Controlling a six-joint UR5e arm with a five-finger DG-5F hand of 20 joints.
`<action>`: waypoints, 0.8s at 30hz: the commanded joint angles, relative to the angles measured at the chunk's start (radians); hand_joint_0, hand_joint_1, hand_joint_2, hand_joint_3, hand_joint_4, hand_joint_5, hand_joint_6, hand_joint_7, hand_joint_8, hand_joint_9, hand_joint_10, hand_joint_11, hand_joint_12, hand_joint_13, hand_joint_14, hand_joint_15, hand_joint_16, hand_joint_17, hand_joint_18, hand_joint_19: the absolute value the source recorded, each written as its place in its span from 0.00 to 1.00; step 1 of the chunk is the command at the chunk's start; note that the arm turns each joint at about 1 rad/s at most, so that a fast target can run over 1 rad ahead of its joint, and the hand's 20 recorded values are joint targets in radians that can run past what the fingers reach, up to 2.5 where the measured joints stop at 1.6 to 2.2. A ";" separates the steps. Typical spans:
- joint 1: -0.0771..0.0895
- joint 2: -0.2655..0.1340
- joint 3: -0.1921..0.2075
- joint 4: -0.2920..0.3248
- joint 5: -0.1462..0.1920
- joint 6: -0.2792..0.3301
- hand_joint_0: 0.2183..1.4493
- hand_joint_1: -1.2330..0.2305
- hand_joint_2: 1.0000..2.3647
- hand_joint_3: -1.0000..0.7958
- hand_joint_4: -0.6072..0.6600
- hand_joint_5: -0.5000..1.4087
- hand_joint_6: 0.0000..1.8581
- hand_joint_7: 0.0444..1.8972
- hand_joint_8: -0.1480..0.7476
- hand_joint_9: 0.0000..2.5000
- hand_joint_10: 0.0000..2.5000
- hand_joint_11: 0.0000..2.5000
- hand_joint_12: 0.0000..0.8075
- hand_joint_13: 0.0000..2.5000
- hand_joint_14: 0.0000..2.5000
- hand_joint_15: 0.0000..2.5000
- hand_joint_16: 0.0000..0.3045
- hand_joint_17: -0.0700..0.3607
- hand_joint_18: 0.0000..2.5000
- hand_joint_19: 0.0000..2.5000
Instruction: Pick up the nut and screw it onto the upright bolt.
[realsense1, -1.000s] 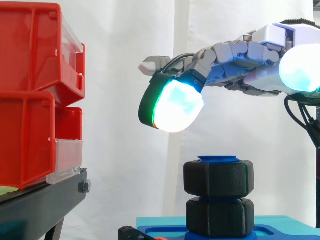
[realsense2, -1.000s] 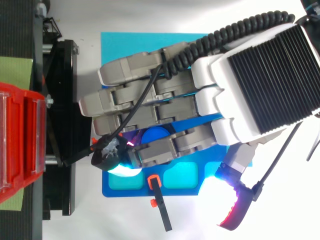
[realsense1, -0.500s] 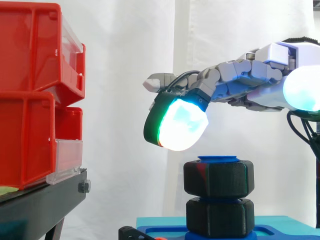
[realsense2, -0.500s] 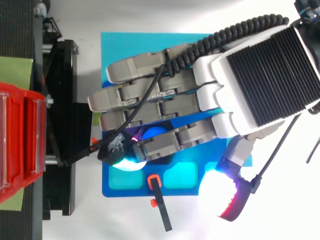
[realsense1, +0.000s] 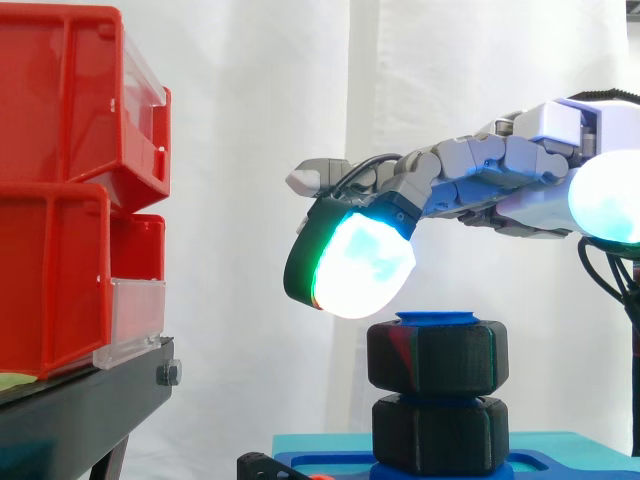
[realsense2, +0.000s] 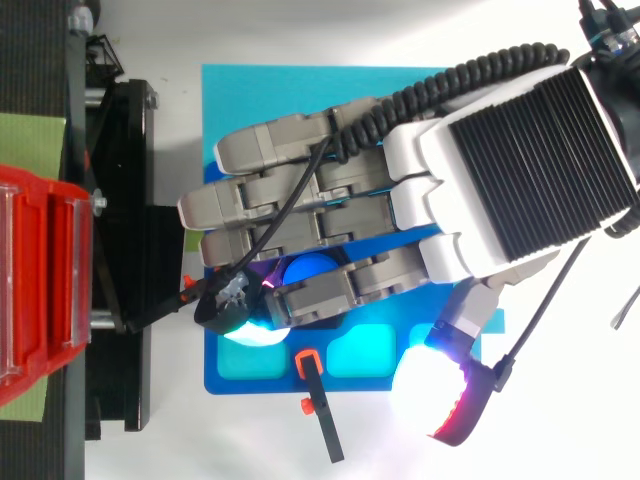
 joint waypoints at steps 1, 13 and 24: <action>0.000 0.000 -0.013 0.021 0.002 0.008 0.21 0.78 0.00 0.28 0.59 0.18 0.27 0.34 0.41 0.13 0.00 0.00 0.40 0.02 0.00 0.00 0.14 0.38 0.00 0.00; 0.000 0.000 -0.030 0.020 0.020 0.008 0.21 0.77 0.00 0.28 0.59 0.18 0.27 0.35 0.41 0.13 0.00 0.00 0.39 0.02 0.00 0.00 0.13 0.38 0.00 0.00; -0.010 0.000 -0.030 0.024 0.007 0.010 0.21 0.75 0.00 0.28 0.61 0.19 0.27 0.36 0.43 0.15 0.00 0.00 0.34 0.04 0.00 0.00 0.11 0.33 0.00 0.00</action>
